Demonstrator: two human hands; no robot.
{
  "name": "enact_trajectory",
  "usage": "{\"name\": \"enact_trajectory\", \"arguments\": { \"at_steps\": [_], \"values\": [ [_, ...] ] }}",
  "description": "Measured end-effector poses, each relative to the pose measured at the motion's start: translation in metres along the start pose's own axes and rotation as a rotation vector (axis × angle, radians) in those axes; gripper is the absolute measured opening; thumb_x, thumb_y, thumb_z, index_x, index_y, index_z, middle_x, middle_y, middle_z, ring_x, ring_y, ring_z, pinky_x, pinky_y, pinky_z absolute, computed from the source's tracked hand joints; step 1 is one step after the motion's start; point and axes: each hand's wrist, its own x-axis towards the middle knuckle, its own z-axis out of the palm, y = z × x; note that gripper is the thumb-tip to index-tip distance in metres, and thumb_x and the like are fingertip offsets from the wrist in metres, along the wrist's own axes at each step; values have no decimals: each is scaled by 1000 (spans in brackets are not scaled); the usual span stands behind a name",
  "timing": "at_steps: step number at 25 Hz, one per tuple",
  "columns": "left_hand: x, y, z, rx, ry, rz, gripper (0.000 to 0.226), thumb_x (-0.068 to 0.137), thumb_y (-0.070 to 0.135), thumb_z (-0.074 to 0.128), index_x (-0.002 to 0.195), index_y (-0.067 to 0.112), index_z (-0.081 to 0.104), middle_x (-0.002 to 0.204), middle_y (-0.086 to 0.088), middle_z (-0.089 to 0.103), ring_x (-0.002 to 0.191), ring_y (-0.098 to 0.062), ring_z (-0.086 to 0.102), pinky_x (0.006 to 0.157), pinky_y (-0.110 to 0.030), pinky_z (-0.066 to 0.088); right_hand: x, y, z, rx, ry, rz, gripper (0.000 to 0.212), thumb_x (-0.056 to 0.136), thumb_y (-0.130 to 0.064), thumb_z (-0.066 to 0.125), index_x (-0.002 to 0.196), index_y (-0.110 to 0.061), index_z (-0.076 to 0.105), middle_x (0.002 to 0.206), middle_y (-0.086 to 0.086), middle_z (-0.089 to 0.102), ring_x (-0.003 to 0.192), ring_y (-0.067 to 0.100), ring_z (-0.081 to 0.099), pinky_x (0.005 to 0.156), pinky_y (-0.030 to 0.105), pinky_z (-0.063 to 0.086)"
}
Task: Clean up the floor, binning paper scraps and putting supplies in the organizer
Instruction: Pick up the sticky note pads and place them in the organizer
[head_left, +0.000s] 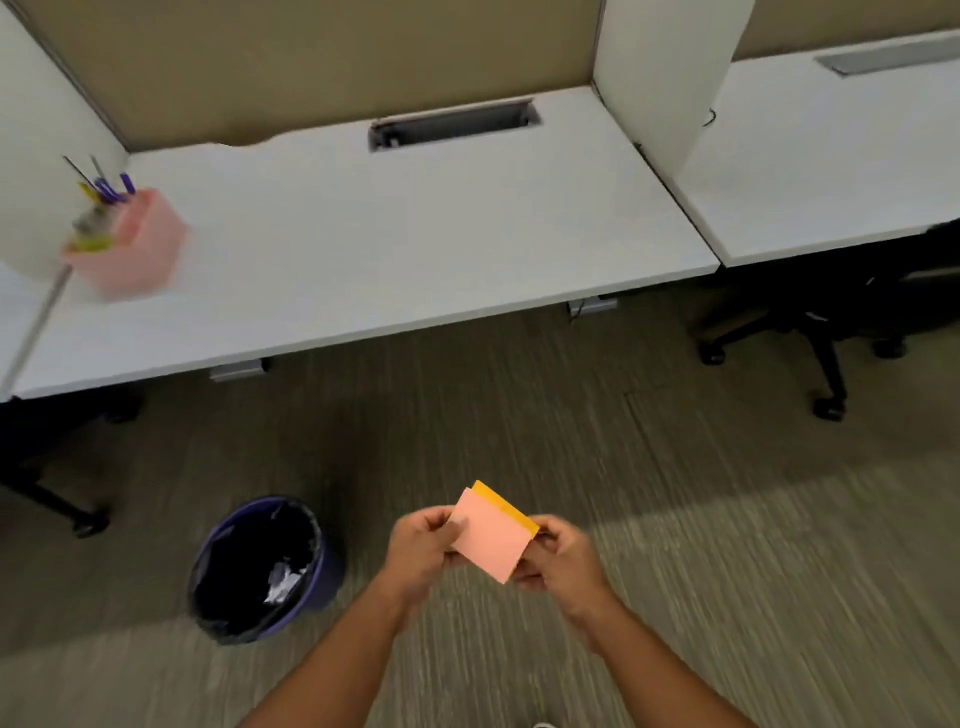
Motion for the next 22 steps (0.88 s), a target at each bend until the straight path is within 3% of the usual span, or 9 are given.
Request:
{"name": "enact_trajectory", "arguments": {
  "at_steps": [3,7,11,13,15,18,22],
  "values": [
    [-16,39,8,-25,107,7,18,102,9,60,109,7,76,101,-11,81,92,-22,76,66,-30,60,-11,-41,6,71,35,12,20,102,-21,56,111,-7,67,88,19,77,71,28,73,63,39,59],
    [-26,89,13,-47,170,56,19,102,12,60,110,12,77,103,-7,81,103,-30,74,90,-51,60,-18,-88,20,259,0,94,41,104,-45,47,110,-11,69,96,22,76,81,30,71,71,42,57],
    [-16,133,-6,-22,204,168,27,98,8,65,119,24,72,107,-4,77,103,-24,72,81,-39,64,-4,-129,41,210,-10,95,28,101,-28,59,113,-4,64,96,15,77,81,28,71,64,38,57],
    [-3,151,-23,22,223,180,35,97,8,67,124,31,65,108,-3,75,102,-20,72,80,-36,65,13,-150,56,87,17,77,18,101,-23,60,112,-9,65,96,12,79,85,27,74,66,37,59],
    [14,169,-44,70,229,189,30,98,9,67,124,24,68,112,-2,75,101,-17,72,77,-32,65,32,-173,76,11,40,43,12,100,-19,60,110,-14,66,98,10,79,89,28,76,70,40,61],
    [40,198,-77,206,240,219,32,100,13,64,131,20,69,119,2,72,98,-14,71,74,-32,67,64,-206,114,-96,71,2,15,100,-13,57,108,-21,67,99,6,78,92,27,75,77,44,63],
    [77,233,-132,357,244,238,43,104,21,58,146,28,56,124,4,66,84,-16,74,64,-30,66,105,-246,178,-236,65,-15,23,101,-15,51,111,-26,68,102,2,76,96,24,71,80,44,64]
  ]
}}
